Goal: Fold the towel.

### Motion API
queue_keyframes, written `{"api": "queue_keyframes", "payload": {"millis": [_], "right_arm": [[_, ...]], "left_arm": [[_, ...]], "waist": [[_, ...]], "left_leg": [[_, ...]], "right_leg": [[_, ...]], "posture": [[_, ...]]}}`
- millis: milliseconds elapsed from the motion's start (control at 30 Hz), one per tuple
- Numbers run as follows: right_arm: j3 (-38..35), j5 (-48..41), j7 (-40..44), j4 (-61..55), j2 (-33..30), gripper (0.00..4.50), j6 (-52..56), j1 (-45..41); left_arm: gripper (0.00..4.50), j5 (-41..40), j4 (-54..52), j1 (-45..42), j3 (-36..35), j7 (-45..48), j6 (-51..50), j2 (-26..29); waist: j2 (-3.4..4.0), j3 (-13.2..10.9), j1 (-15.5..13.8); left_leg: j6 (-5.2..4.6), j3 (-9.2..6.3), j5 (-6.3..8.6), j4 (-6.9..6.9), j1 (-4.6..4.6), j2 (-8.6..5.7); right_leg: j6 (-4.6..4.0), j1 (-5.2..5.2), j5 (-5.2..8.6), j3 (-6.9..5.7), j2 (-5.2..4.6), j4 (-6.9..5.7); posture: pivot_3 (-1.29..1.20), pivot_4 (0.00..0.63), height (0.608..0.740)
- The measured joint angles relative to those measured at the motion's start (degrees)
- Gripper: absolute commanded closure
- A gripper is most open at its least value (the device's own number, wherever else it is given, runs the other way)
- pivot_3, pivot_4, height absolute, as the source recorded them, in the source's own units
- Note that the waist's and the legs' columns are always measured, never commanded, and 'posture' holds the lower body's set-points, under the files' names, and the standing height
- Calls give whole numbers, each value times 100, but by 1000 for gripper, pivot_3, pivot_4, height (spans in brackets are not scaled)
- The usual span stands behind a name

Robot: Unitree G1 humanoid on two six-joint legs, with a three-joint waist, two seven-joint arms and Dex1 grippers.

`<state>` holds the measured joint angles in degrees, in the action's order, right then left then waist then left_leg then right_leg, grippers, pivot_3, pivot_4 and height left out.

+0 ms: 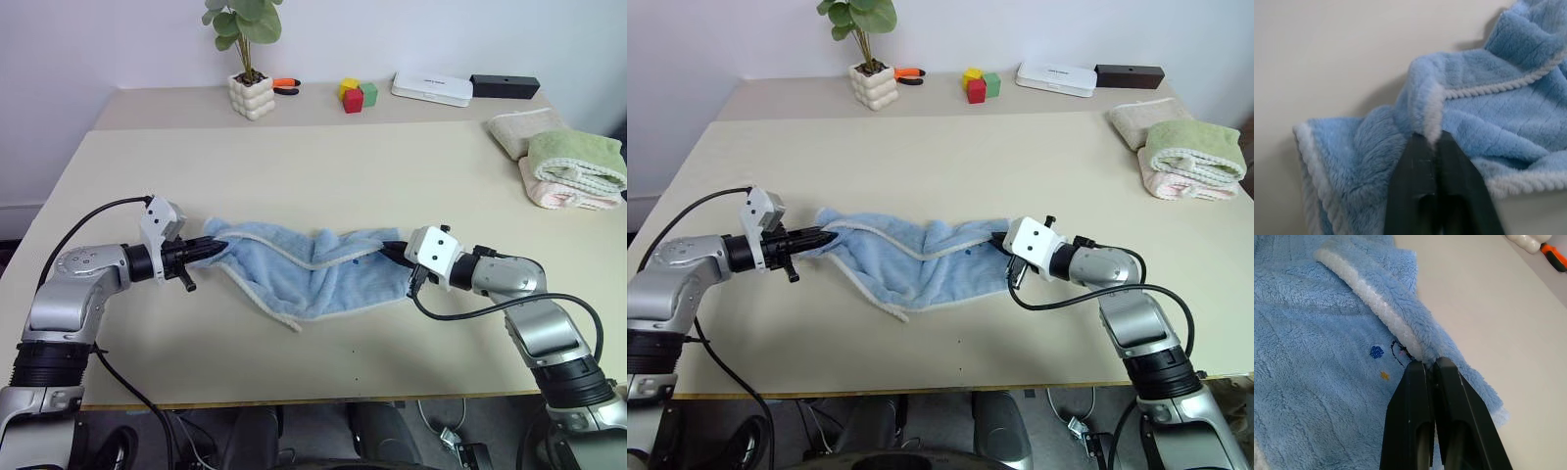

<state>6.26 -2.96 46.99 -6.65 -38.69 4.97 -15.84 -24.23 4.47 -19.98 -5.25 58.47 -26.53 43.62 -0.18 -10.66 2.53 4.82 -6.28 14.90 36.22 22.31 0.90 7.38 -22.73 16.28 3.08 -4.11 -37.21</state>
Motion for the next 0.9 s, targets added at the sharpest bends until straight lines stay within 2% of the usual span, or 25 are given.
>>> {"api": "queue_keyframes", "payload": {"millis": [200,333,500,633,800,900], "right_arm": [[0,14,10,4,-4,4500,-8,-3],[-50,68,7,275,-88,4500,-131,-159],[-124,364,-228,1155,-136,4500,-579,-1077],[62,808,-451,2498,3,4500,-939,-2204],[511,1588,-1024,4311,289,4500,-1627,-3411],[696,1840,-1350,4951,395,4500,-2066,-3867]], "left_arm": [[4448,25,226,-31,-25,80,139,103],[4448,359,793,-331,-64,98,818,282],[4448,986,2081,-1368,-18,-172,2234,87],[4448,1650,3443,-2311,340,-639,3249,-391],[4448,2414,5137,-3397,659,-1475,4284,-735],[4448,2684,5682,-3846,686,-1858,4757,-785]], "waist": [[0,0,4],[0,0,-3],[-1,0,-3],[-1,0,4],[-6,-5,71],[-7,-6,122]], "left_leg": [[0,0,0,0,0,0],[1,1,0,1,0,0],[8,1,-5,-2,-1,-1],[13,1,-8,-3,5,-3],[24,4,-16,-2,33,-6],[42,6,-25,-3,37,-11]], "right_leg": [[0,-1,0,0,0,0],[0,0,0,0,0,1],[0,0,-1,-1,0,4],[1,-7,-1,-1,0,2],[1,-44,-3,0,-4,-6],[3,-45,-2,-1,-11,-1]], "posture": [[0,150,740],[0,150,740],[0,150,740],[0,150,740],[0,150,740],[0,150,740]]}}
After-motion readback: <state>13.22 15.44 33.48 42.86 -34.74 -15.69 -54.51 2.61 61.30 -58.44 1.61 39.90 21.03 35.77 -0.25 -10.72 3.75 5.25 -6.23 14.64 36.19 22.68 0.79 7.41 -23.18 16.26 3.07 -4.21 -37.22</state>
